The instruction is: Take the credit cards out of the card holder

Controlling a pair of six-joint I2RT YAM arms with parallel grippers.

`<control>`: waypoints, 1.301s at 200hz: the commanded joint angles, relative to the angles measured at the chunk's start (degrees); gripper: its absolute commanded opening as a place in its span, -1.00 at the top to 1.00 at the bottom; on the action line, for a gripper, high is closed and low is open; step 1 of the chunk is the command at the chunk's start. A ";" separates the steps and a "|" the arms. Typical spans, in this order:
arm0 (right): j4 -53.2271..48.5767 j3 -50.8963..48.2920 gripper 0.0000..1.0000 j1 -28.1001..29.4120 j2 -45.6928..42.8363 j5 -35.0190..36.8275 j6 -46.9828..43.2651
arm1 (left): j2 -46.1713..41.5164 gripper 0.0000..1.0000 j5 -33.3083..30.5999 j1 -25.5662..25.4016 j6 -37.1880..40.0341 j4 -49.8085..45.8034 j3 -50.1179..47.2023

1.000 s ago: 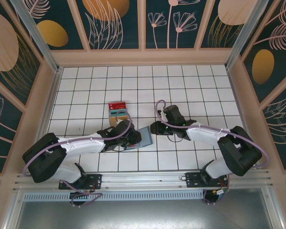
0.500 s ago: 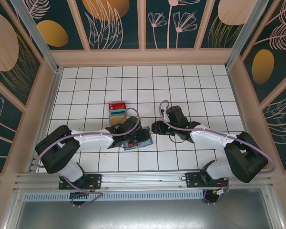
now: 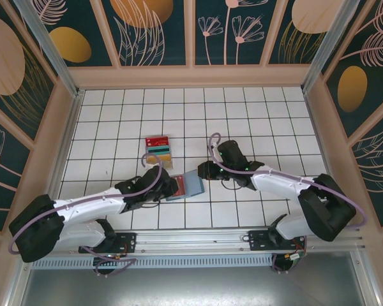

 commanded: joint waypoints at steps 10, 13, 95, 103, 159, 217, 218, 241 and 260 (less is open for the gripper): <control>3.68 3.01 0.67 2.50 5.05 -3.87 1.81 | -2.41 0.72 -3.09 -0.23 -1.79 -0.62 -2.55; 3.81 3.18 0.68 2.68 5.52 -4.03 1.92 | -2.28 0.73 -2.98 -0.22 -1.70 -0.40 -2.55; 2.57 7.71 0.66 4.29 15.28 -8.66 2.31 | 5.99 0.93 -2.33 -0.11 1.45 1.23 0.72; 2.13 8.16 0.65 4.38 15.98 -9.00 2.14 | 5.94 0.93 -2.51 -0.14 1.30 1.14 0.46; 0.70 9.58 0.55 5.29 19.57 -9.90 1.53 | 5.93 0.93 -1.55 -0.03 0.18 1.78 -1.06; -1.52 9.69 0.57 5.35 20.99 -8.41 1.17 | 5.62 0.93 -1.00 0.01 -1.11 2.04 -2.46; -1.57 9.75 0.57 5.35 21.02 -8.41 1.17 | 5.63 0.93 -0.97 0.01 -1.15 2.07 -2.46; -1.54 9.97 0.58 5.35 21.48 -9.03 0.98 | 5.97 0.94 -0.70 -0.02 -1.19 2.37 -2.55; -1.18 10.47 0.62 5.44 22.30 -10.05 0.89 | 6.43 0.94 -0.33 -0.06 -1.20 2.98 -2.55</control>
